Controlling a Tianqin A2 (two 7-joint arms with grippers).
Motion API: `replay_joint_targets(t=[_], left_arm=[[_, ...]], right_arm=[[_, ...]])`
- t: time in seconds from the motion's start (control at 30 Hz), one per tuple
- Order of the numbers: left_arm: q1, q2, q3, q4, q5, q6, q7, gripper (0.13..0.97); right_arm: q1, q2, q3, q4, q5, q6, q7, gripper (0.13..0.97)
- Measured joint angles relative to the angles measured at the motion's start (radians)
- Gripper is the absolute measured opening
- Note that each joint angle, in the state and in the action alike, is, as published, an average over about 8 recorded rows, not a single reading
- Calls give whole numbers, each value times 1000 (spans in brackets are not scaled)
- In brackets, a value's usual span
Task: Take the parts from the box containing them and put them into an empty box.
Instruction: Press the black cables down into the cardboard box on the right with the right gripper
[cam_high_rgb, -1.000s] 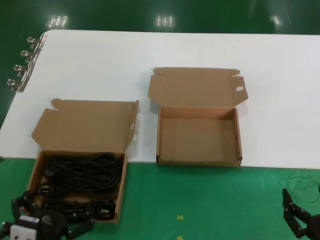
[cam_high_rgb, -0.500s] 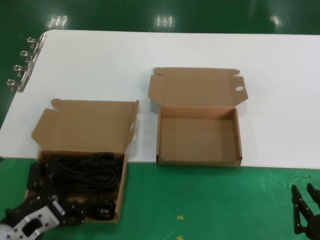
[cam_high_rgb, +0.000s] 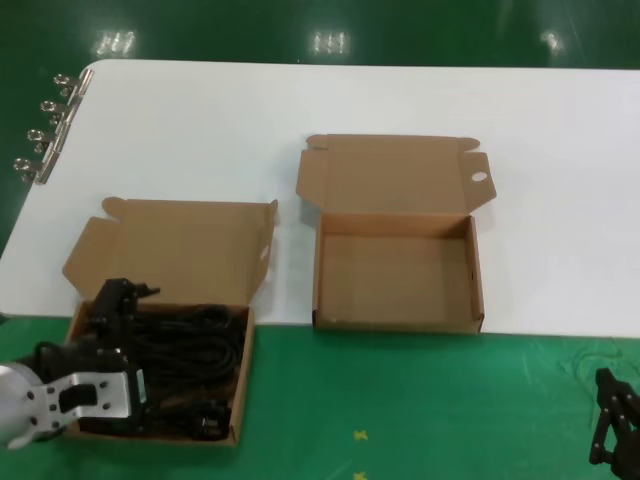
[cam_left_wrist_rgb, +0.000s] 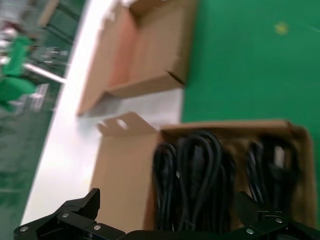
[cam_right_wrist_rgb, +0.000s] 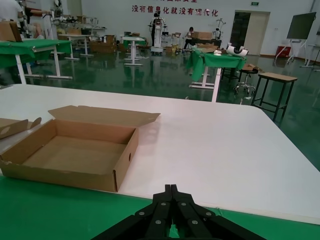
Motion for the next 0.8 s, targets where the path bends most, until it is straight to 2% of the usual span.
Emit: replay_joint_targets(t=[0.07,0.17,0.27,0.4,0.6,0.8], left_arm=[[-39,-11,27,5,55,58,-24,966],[-96,-21,68,19,105,142,-32,966],[-154,-20,107,43,135,220,-27,966],[-233,-1,150,94,155,301,-12,966],[-352,42,190,223,160,385,6,966],[-450,85,211,380,146,422,37,966]], right_arm=[[0,0,0,0,0,0,0,181],[0,0,0,0,0,0,0,164],[0,0,0,0,0,0,0,147],[0,0,0,0,0,0,0,147],[0,0,0,0,0,0,0,146],[0,0,0,0,0,0,0,146]])
